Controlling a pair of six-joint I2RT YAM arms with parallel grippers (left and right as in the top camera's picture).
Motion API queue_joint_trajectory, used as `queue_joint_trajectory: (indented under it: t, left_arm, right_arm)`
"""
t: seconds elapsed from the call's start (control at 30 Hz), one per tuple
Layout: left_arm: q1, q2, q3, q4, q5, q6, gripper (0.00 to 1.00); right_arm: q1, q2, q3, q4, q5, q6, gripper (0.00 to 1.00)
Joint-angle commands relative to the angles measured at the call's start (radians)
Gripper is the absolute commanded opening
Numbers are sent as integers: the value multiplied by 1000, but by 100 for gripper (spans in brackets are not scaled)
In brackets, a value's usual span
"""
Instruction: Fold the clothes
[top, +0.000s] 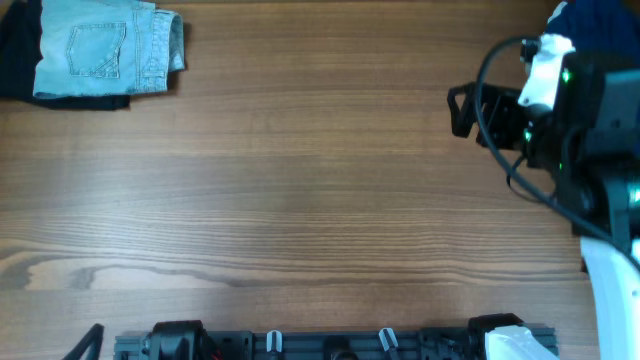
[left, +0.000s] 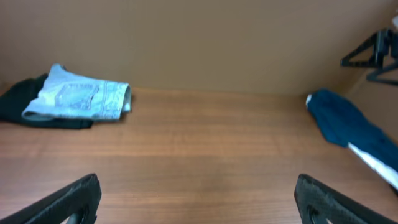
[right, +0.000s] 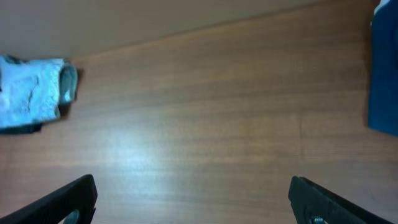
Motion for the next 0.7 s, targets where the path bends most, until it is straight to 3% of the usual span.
queue_joint_trajectory:
  t: [0.0, 0.23, 0.67]
  left_arm:
    - [-5, -106, -185, 76, -16, -64, 100]
    - [-5, -117, -324, 161, -8, -65, 100]
    - [-5, -117, -333, 170, 45, -64, 100]
  right_arm:
    - [-2, -32, -129, 84, -18, 51, 100]
    - [-2, -1, -159, 194, -18, 56, 100]
    - [-2, 42, -159, 269, -18, 142, 100]
